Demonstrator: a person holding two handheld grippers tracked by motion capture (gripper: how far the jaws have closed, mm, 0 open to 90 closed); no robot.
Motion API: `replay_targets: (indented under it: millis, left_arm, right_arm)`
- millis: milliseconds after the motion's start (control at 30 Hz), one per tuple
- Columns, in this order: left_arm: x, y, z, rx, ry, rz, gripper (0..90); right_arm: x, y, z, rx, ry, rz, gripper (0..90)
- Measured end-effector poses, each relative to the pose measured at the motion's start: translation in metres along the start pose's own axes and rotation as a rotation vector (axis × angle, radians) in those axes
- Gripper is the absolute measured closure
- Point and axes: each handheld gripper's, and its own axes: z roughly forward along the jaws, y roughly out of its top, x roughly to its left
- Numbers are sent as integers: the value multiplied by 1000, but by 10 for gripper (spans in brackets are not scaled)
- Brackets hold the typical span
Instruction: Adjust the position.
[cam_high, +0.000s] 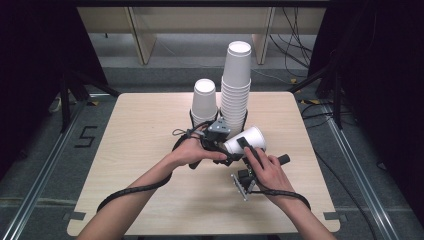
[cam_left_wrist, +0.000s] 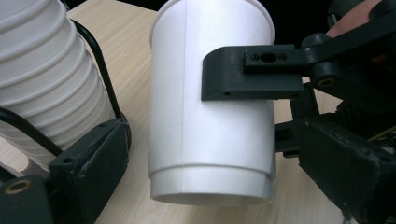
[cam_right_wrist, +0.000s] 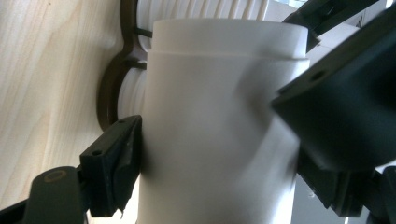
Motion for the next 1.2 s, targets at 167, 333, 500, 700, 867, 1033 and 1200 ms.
replay_targets:
  millis: [167, 333, 500, 700, 867, 1033, 1200]
  left_arm:
    - [-1, 0, 5, 12, 2, 10, 85]
    - [-1, -1, 9, 24, 6, 21, 106]
    - [-1, -2, 10, 28, 7, 29, 141]
    - [-2, -2, 10, 30, 24, 54, 195]
    - [-3, -3, 9, 10, 33, 62, 206]
    - [-3, -4, 9, 5, 38, 69, 218]
    - [-3, -4, 9, -4, 41, 78, 224]
  right_arm:
    - [1, 2, 0, -14, -17, 13, 199]
    - [4, 4, -3, 14, -4, 68, 199]
    - [-3, 4, 0, -27, -31, 1, 199]
    - [-3, 5, 0, -27, -22, 1, 198]
    - [-3, 4, 0, -27, -45, 6, 190]
    - [-5, 4, 0, -19, -19, -22, 178]
    - [-5, 3, 0, -15, -13, -29, 167]
